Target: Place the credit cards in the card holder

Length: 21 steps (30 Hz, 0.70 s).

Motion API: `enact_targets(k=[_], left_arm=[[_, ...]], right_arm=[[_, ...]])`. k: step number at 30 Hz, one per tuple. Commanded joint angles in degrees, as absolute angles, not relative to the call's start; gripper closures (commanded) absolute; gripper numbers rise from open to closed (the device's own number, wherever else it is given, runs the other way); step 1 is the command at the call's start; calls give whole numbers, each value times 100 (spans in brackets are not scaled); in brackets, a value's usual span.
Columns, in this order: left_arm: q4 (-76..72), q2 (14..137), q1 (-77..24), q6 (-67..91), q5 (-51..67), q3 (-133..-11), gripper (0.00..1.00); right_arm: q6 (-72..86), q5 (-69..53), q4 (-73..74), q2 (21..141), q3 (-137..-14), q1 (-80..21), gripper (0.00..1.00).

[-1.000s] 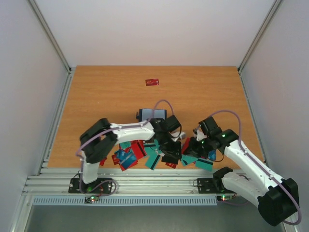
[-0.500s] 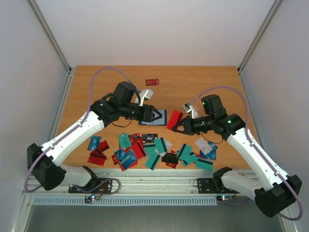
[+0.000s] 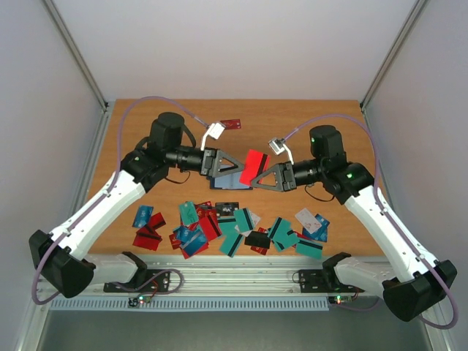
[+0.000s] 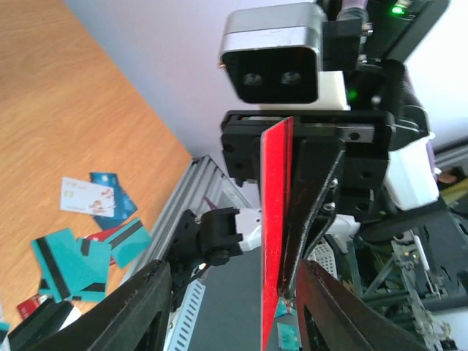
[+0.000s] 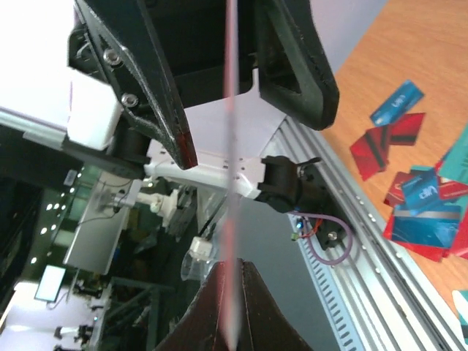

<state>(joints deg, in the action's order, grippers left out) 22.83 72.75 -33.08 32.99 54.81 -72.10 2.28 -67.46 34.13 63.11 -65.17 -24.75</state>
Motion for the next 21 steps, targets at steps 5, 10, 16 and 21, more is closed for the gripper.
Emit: enact_targets(k=[5,10,16,21], left_arm=[[668,7363,-3287,4097,6379,-6972,66],[621,7480,-3287,4262,6455,-6946,76],[592,7566,-3299,4364,6651,-6943,83],[684,7677,-3341,4412,6756,-6893,84]], right_arm=[[191,-7527,3103,6414,-6713,-2452,98],[96,-7497,3190,6496,-6757,-2452,97],[-240,-7526,3388,6597,-6828,-2447,97],[-754,-7454,4047,6782,-7099,-2447,98]])
